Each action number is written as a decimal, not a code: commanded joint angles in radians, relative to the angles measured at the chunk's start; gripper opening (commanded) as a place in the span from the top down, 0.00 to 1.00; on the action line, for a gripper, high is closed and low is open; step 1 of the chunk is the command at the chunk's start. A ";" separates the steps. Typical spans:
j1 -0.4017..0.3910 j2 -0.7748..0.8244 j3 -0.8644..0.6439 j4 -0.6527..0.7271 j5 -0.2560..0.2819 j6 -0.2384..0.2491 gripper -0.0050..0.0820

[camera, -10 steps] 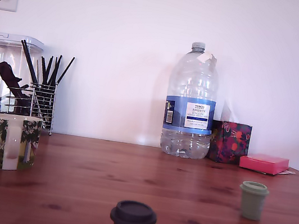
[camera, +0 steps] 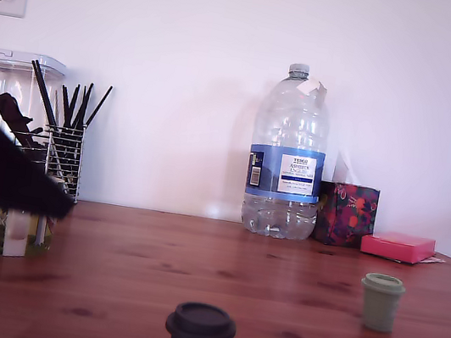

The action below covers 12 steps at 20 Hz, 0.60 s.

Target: Pick up the coffee capsules from the table one by one and drop them inside the nearest coffee cup

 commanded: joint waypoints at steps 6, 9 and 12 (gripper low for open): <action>-0.024 0.100 -0.007 0.031 0.011 -0.002 0.93; -0.028 0.121 -0.007 0.104 0.072 -0.003 0.49; -0.035 0.183 -0.007 0.212 0.068 -0.003 0.19</action>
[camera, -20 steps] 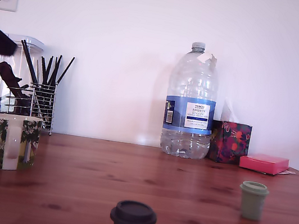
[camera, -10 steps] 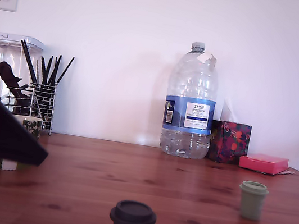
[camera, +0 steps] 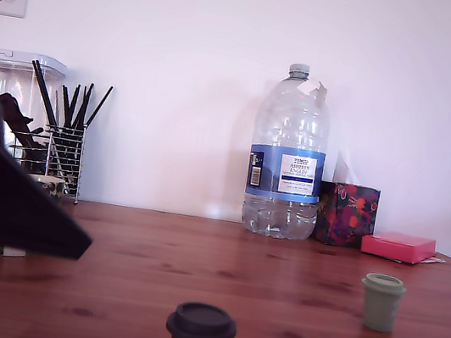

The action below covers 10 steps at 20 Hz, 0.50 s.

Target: Pick up the coffee capsules from the table one by one and drop them inside the nearest coffee cup

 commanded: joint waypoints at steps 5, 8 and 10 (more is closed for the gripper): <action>-0.005 0.172 -0.007 0.180 0.006 0.027 0.19; -0.007 0.261 -0.004 0.285 0.007 0.035 0.19; -0.009 0.311 0.005 0.336 0.006 0.037 0.19</action>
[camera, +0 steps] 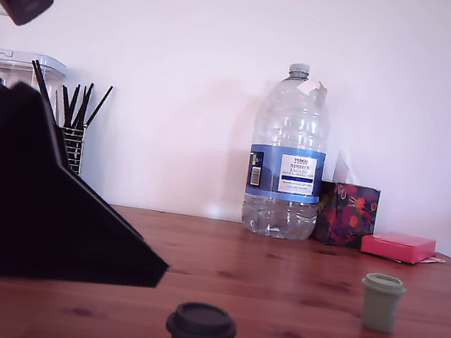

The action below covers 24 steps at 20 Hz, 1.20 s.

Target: Pick up the coffee capsules from the table one by one and drop them inside the nearest coffee cup

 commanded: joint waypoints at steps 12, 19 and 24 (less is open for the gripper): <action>-0.011 0.320 0.245 -0.147 0.025 0.024 0.19; -0.021 0.425 0.365 -0.341 -0.007 0.030 0.20; -0.023 0.435 0.375 -0.362 -0.015 0.031 0.44</action>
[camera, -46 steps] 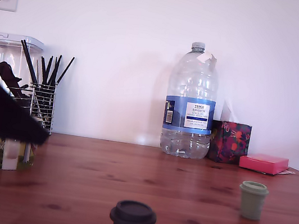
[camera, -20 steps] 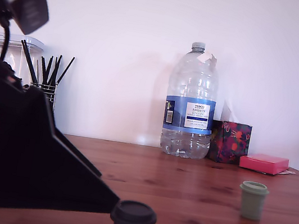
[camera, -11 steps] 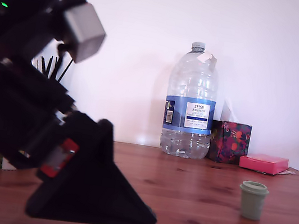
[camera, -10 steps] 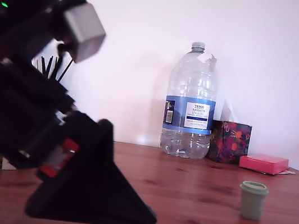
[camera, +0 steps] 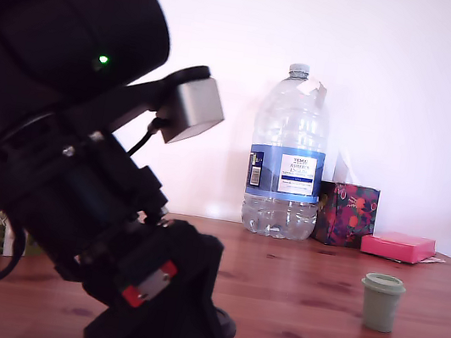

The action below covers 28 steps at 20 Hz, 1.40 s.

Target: Pick up the coffee capsules from the table one by one and drop them inside the nearest coffee cup

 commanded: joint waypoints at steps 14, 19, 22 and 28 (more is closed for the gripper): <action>-0.005 0.024 0.018 -0.014 0.003 0.016 0.70; 0.018 0.002 0.094 -0.036 -0.002 0.019 0.70; 0.056 -0.024 0.138 -0.080 -0.009 0.021 0.70; 0.205 -0.140 0.164 -0.202 -0.064 0.070 0.70</action>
